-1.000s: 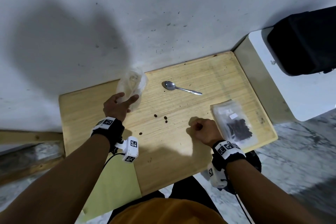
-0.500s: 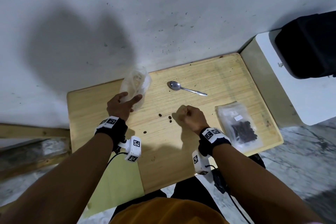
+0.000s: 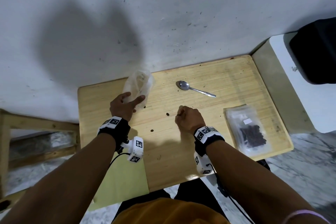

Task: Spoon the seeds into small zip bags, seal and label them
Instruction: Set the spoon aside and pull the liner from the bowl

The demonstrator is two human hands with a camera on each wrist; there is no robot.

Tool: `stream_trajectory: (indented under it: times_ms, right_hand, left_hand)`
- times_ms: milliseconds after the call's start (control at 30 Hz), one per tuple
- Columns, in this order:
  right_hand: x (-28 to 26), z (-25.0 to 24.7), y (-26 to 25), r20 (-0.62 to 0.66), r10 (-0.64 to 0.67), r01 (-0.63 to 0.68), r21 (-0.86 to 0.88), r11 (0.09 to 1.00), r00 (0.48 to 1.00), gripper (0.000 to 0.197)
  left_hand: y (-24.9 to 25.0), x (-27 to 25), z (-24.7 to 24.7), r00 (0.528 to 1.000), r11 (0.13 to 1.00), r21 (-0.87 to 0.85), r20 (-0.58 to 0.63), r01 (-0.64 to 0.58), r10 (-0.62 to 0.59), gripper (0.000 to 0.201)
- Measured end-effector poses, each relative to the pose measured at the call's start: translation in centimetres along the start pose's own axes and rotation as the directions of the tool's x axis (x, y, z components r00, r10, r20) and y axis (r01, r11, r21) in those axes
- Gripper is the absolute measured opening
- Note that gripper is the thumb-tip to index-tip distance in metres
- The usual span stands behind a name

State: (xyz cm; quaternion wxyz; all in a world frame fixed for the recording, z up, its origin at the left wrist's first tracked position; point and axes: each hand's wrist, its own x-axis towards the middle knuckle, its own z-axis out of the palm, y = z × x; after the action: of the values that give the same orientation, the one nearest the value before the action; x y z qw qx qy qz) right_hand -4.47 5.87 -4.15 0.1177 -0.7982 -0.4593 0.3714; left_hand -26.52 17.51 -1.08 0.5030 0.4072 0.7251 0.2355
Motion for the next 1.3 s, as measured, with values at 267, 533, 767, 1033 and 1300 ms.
stream_trajectory:
  times_ms: [267, 533, 767, 1033, 1300]
  right_hand:
    - [-1.0, -2.2, -0.3, 0.117, 0.25, -0.257, 0.712, 0.654, 0.961, 0.038]
    - [-2.0, -2.4, 0.2, 0.255, 0.254, -0.359, 0.714, 0.601, 0.933, 0.01]
    - [-1.7, -0.3, 0.8, -0.012, 0.066, -0.061, 0.276, 0.959, 0.998, 0.006]
    - [-1.6, 1.1, 1.2, -0.031, -0.016, 0.021, 0.169, 0.985, 0.999, 0.013]
    - [-1.6, 1.1, 1.7, -0.049, -0.013, 0.015, 0.043, 0.999, 0.999, 0.008]
  left_hand:
    - [0.0, 0.4, -0.4, 1.0, 1.0, 0.023, -0.003, -0.011, 0.011, 0.079]
    - [0.0, 0.5, -0.4, 1.0, 0.999, 0.037, 0.007, -0.02, 0.02, 0.075]
    - [0.2, 0.4, -0.7, 1.0, 1.0, 0.008, 0.007, -0.015, 0.015, 0.071]
    - [-0.4, 0.6, -1.5, 1.0, 1.0, -0.001, 0.01, -0.009, 0.01, 0.072]
    - [-1.0, 0.7, -1.9, 1.0, 1.0, -0.012, 0.01, -0.007, 0.007, 0.071]
